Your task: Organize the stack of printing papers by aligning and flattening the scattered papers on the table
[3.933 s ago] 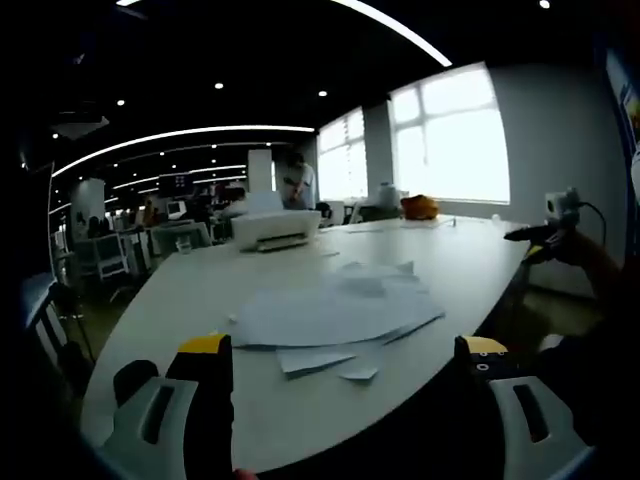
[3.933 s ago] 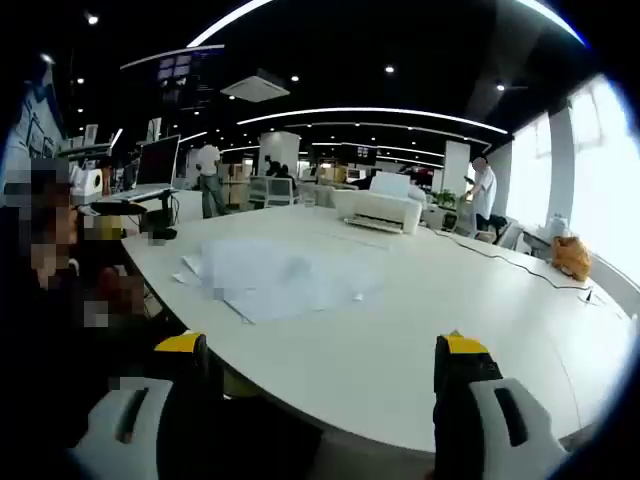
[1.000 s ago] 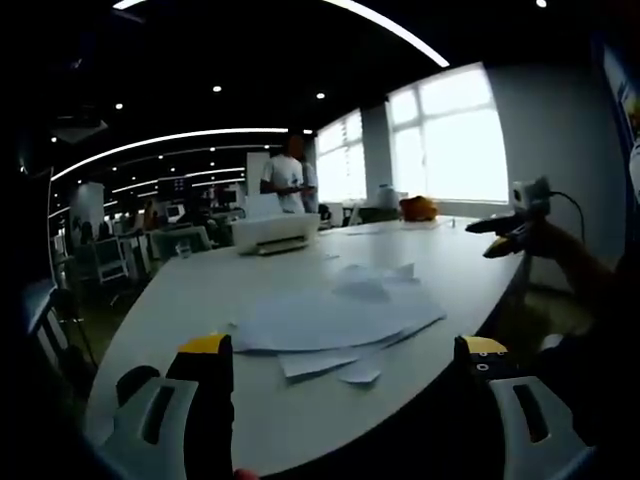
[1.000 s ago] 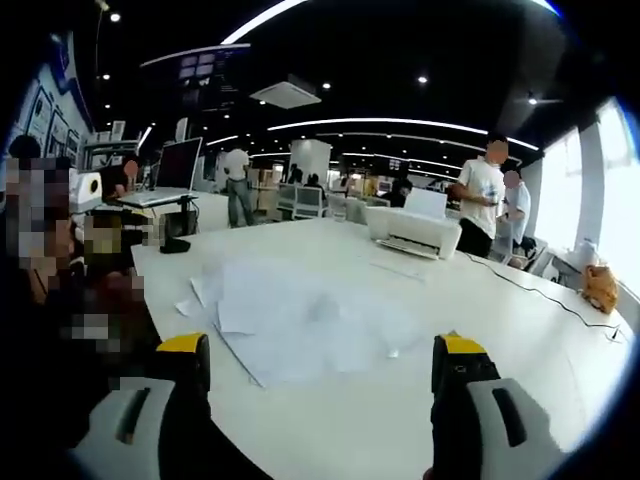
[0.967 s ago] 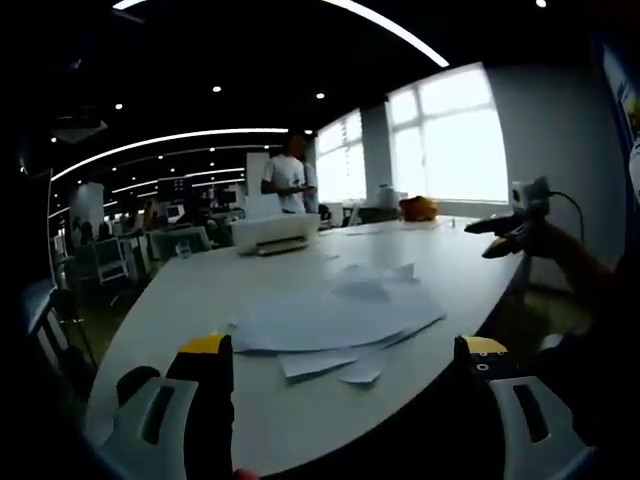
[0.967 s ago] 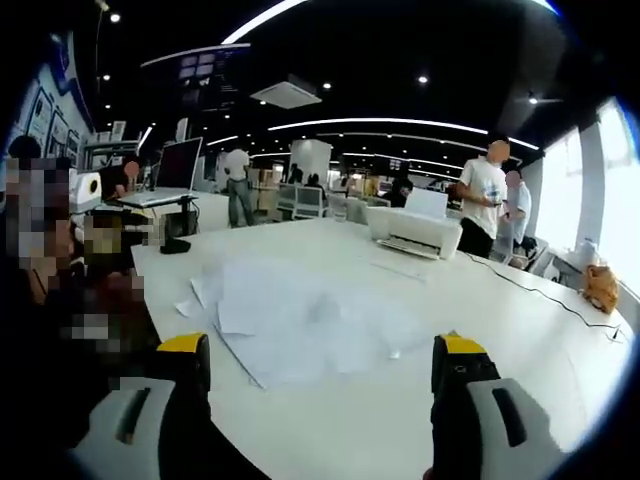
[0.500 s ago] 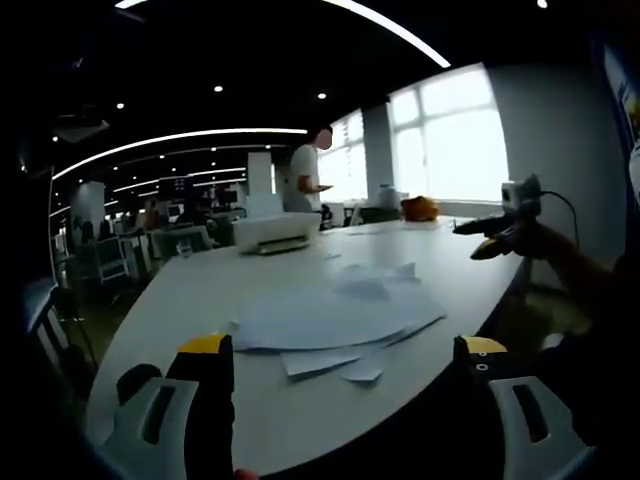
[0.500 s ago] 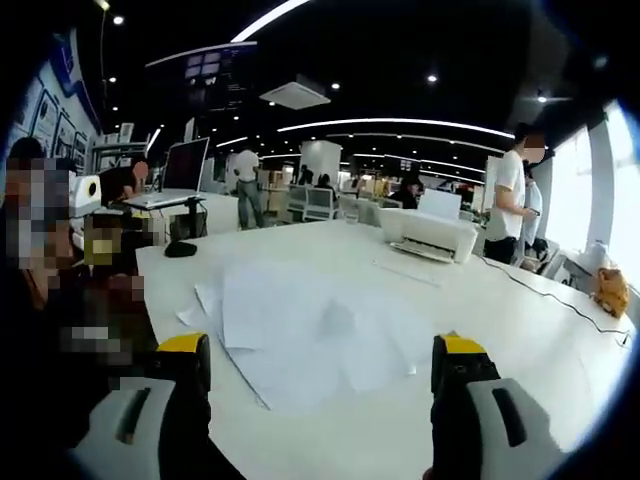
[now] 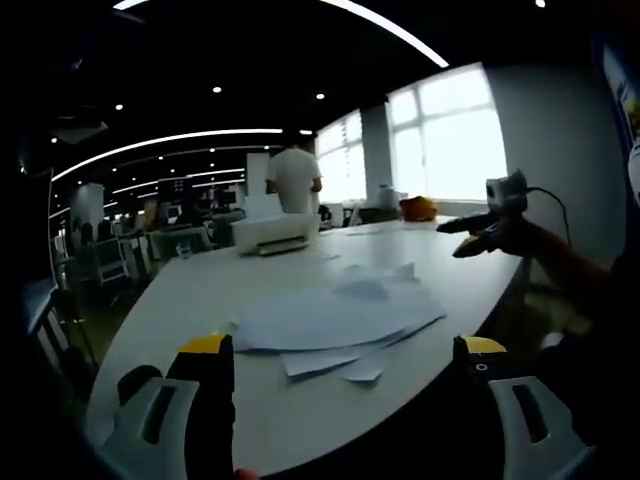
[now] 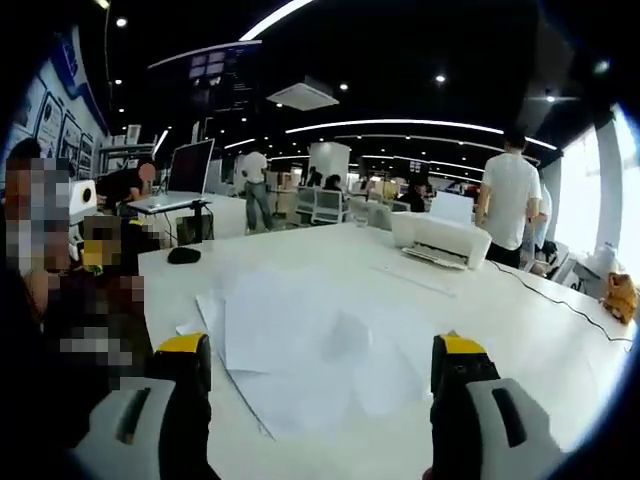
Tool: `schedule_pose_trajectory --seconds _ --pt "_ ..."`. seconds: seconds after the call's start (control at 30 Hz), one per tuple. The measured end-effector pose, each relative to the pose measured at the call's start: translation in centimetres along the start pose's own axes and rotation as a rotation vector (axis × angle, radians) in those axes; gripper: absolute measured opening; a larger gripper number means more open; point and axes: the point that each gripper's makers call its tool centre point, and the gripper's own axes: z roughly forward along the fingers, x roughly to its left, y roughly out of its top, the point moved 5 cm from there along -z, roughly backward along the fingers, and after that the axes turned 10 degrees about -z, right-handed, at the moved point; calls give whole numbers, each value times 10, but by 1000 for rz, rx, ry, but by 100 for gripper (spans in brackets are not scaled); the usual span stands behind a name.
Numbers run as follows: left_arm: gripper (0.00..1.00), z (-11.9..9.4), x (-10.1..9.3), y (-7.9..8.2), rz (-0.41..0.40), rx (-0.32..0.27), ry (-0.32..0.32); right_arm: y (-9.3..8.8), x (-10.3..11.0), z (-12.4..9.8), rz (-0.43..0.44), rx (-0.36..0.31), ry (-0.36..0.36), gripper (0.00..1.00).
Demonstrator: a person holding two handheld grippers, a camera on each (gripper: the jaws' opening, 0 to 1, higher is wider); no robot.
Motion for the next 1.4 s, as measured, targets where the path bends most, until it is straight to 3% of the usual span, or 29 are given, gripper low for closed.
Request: schedule_pose_trajectory --seconds 0.57,0.9,1.17,1.4 --pt "93 0 2 1 3 0 -1 11 2 28 -20 10 28 86" --pt "93 -1 0 2 6 -1 -4 4 3 43 -8 41 41 85" --pt "93 -1 0 5 10 -6 -4 -1 1 56 48 27 69 85" --pt "93 2 -1 -1 0 6 -7 -8 -2 66 68 41 65 85"
